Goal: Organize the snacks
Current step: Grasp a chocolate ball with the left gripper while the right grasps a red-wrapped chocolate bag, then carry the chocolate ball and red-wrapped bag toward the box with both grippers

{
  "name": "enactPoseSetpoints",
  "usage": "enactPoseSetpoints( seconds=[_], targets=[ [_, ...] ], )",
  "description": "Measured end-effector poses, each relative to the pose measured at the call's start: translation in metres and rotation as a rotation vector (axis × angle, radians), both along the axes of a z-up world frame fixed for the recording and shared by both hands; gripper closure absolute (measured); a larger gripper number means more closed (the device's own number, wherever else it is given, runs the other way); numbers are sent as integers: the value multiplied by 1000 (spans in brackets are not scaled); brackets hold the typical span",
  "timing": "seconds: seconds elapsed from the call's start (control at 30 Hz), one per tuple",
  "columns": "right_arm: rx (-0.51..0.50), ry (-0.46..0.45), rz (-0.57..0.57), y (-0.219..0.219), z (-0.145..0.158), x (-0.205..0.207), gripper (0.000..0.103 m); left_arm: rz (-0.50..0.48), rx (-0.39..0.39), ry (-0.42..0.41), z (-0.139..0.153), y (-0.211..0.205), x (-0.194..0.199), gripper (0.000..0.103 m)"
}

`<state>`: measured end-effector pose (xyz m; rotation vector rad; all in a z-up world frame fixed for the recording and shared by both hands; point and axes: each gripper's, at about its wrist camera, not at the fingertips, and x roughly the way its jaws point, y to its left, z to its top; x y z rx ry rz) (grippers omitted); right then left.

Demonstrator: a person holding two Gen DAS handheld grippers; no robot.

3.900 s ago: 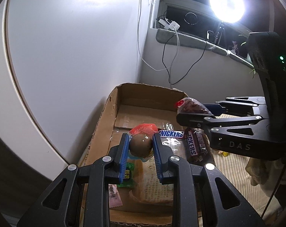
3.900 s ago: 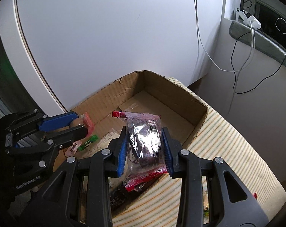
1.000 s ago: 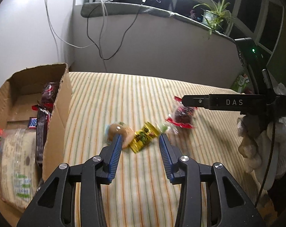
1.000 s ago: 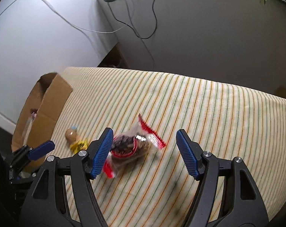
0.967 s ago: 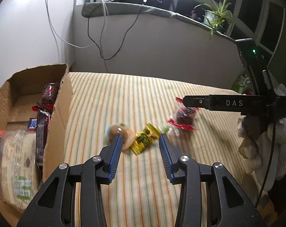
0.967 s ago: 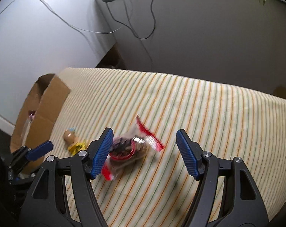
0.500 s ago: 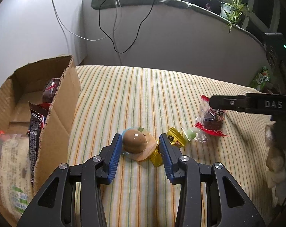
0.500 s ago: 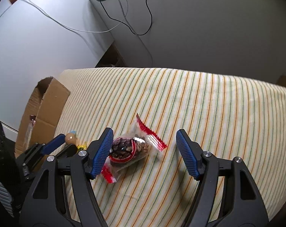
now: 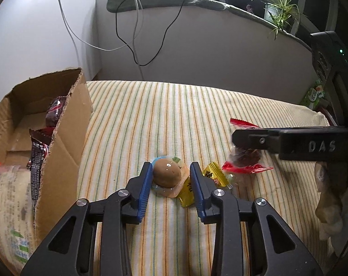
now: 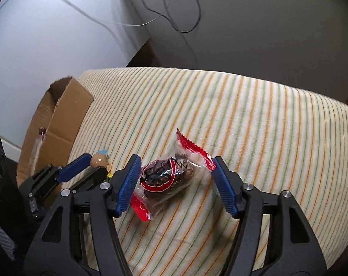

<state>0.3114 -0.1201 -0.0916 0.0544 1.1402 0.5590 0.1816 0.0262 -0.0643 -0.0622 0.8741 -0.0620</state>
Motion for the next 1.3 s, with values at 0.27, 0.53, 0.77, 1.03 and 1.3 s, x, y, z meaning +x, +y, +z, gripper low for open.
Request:
enactPoseSetpoints(
  seconds=[0.27,0.53,0.77,1.03,1.3],
  targets=[
    [-28,-46,76,15,2,-11,55,-10,-6,-12,1,0,-2,79],
    [-4,-50,63,1,7,-15,56,-25,9,-18,-1,-4,-5,84],
    [-32,-79,65,-3,10,-22,56,-22,28,18,-8,-6,3,72],
    [4,-101,40,-12,19,-25,57,-28,25,-6,-1,-9,-5,81],
    [26,-136,23,-22,39,-37,57,-30,4,-64,18,-13,-18,81]
  ],
)
